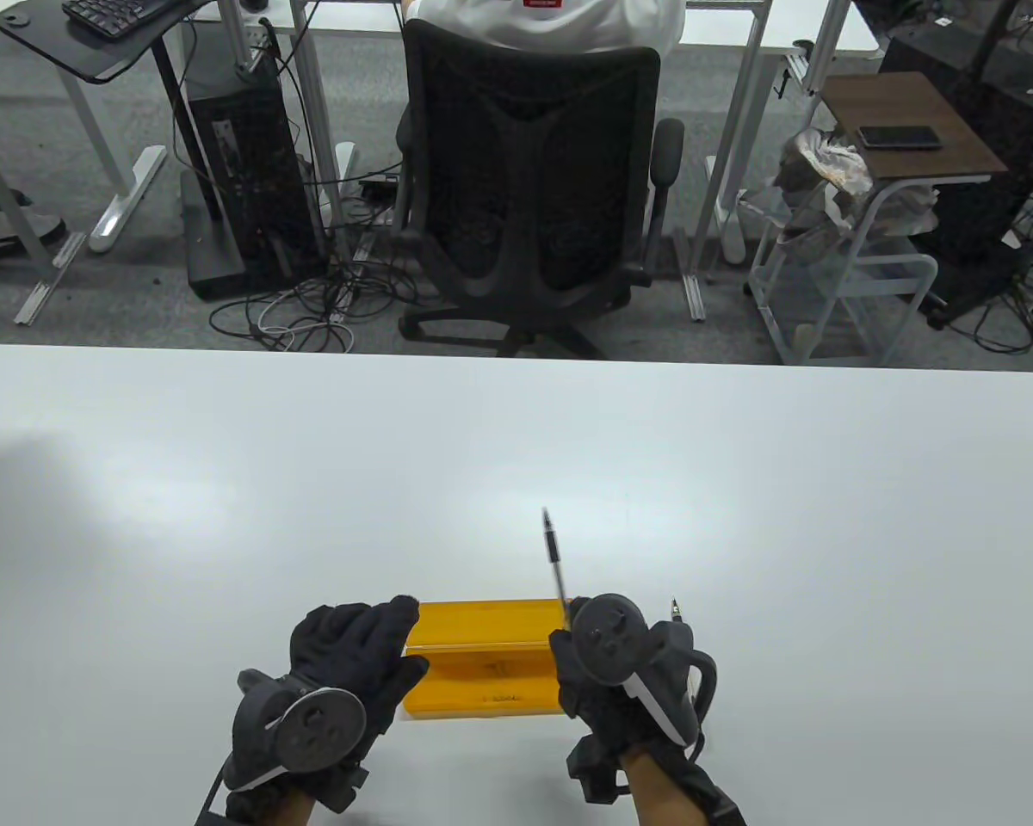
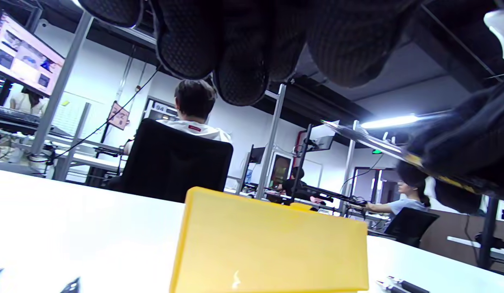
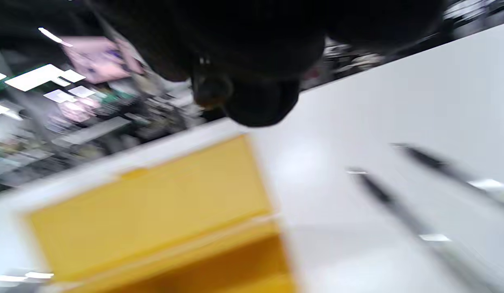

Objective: Cap pen on the opposite end

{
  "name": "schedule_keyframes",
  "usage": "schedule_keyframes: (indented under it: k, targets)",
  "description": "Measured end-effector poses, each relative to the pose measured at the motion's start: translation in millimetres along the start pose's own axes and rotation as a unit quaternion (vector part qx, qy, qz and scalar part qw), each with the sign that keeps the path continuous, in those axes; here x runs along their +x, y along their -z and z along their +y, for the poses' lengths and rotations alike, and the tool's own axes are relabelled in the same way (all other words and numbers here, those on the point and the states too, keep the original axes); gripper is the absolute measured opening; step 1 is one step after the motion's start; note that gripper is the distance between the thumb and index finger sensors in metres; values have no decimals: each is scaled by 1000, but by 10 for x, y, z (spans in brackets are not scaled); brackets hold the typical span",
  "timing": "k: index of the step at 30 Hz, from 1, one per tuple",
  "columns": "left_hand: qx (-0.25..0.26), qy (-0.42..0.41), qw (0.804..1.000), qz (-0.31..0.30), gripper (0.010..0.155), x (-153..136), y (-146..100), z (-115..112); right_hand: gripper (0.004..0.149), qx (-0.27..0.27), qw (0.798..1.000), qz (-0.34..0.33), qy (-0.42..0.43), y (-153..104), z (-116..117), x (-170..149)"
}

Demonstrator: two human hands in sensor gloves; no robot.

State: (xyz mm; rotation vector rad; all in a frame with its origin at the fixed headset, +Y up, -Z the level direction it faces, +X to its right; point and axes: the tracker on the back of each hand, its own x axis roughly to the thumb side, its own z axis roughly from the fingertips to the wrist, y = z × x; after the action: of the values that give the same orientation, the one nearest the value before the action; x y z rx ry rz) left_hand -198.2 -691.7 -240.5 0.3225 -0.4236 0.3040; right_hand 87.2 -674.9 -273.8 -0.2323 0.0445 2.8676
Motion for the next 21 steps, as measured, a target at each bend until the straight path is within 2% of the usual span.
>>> schedule_keyframes:
  k: [1,3,6,11,21]
  targets:
    - [-1,0,1000,1,64,-1,1,-3,52,9,999,18,-30,16,41,-19]
    - [-2,-1,1000,-1,63,7,2,-4,52,72,990,57,-108,101,235,-64]
    - [-3,3,1000,-2,63,6,-3,-4,51,155,975,67,-146,166,499,-71]
    - [-8,9,1000,7,64,-18,-2,1,52,205,957,68,-192,174,722,-46]
    - [-10,9,1000,13,64,-33,-2,1,54,193,949,64,-240,138,838,-9]
